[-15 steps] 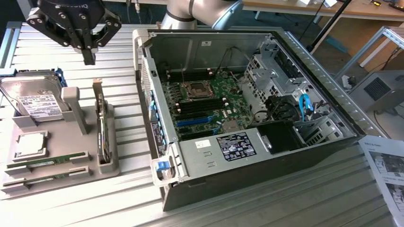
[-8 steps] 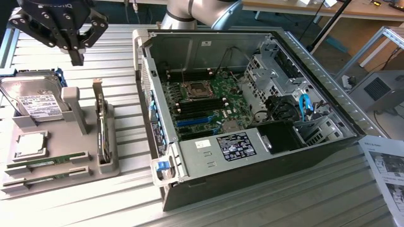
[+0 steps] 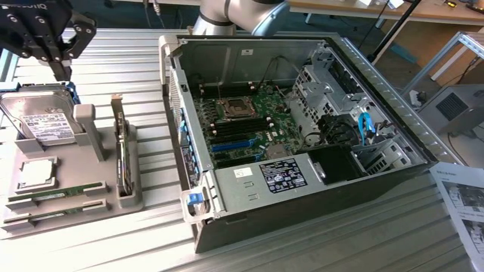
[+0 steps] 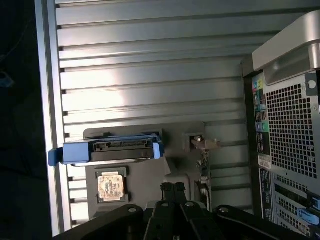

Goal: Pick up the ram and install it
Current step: 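Reach for the ram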

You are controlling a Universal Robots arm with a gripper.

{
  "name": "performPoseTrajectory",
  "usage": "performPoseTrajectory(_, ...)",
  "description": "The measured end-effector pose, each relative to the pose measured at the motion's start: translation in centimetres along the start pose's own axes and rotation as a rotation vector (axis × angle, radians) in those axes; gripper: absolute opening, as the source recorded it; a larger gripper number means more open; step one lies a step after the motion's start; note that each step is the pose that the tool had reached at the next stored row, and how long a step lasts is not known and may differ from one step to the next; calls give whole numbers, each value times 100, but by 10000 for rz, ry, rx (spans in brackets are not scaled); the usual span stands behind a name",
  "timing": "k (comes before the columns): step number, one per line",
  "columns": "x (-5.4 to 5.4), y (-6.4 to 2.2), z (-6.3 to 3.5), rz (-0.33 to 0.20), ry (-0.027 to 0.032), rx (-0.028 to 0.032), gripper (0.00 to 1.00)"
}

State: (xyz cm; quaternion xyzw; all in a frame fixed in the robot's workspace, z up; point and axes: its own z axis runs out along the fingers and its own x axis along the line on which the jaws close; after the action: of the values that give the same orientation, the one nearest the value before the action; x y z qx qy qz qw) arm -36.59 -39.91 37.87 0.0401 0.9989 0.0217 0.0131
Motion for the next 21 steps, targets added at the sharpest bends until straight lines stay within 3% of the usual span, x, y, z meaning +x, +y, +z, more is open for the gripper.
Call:
performPoseTrajectory(6,208,-17,3,6,-1,0,11)
performPoseTrajectory(15,211,-26,2,6,1,0,11)
performPoseTrajectory(21,204,-102,-2,6,0,3,11)
